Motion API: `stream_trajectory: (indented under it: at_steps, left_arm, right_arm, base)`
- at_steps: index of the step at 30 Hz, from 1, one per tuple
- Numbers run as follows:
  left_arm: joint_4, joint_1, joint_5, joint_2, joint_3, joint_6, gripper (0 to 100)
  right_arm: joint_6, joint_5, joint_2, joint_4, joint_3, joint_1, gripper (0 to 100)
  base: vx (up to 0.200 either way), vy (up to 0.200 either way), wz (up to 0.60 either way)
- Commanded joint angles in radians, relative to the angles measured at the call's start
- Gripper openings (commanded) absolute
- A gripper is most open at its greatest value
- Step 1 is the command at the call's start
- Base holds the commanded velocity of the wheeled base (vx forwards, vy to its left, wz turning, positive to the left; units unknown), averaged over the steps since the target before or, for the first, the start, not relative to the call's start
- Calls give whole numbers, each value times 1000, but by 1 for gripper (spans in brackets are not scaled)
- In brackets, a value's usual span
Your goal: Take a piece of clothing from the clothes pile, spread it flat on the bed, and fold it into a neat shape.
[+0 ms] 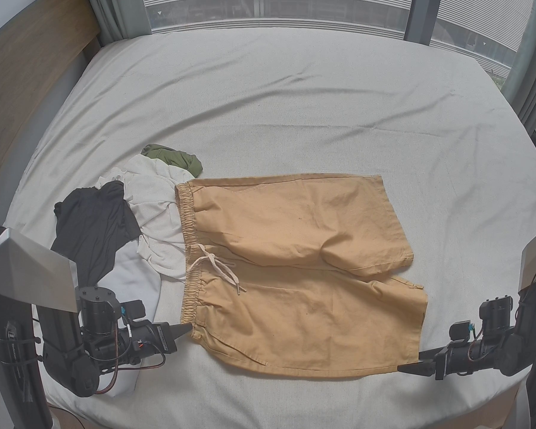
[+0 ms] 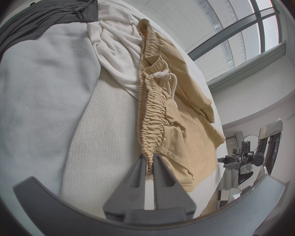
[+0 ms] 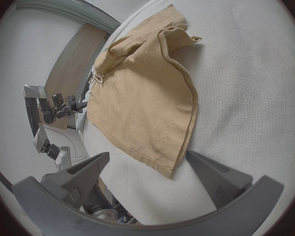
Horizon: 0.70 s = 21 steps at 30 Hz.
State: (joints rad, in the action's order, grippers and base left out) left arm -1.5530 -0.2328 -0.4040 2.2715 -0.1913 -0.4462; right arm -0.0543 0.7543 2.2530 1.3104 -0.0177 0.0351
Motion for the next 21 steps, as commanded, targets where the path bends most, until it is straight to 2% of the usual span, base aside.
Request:
stream_trajectory:
  at_steps: [1, 13, 18, 21]
  left_arm:
    - [-4, 0, -1, 0, 1, 0, 0]
    - [-4, -13, 2, -3, 9, 0, 0]
    - [-2, -8, -10, -38, 49, -5, 0]
    - [-2, -3, -45, -52, 78, -5, 0]
  right_arm:
    - [1, 0, 4, 1, 18, 0, 0]
    - [13, -7, 5, 10, 18, 2, 0]
    - [13, -7, -6, -8, 18, -1, 0]
    - [11, -7, -35, -63, 18, -14, 0]
  base:
    - [0, 0, 0]
    - [0, 0, 0]
    - [0, 0, 0]
    - [0, 0, 0]
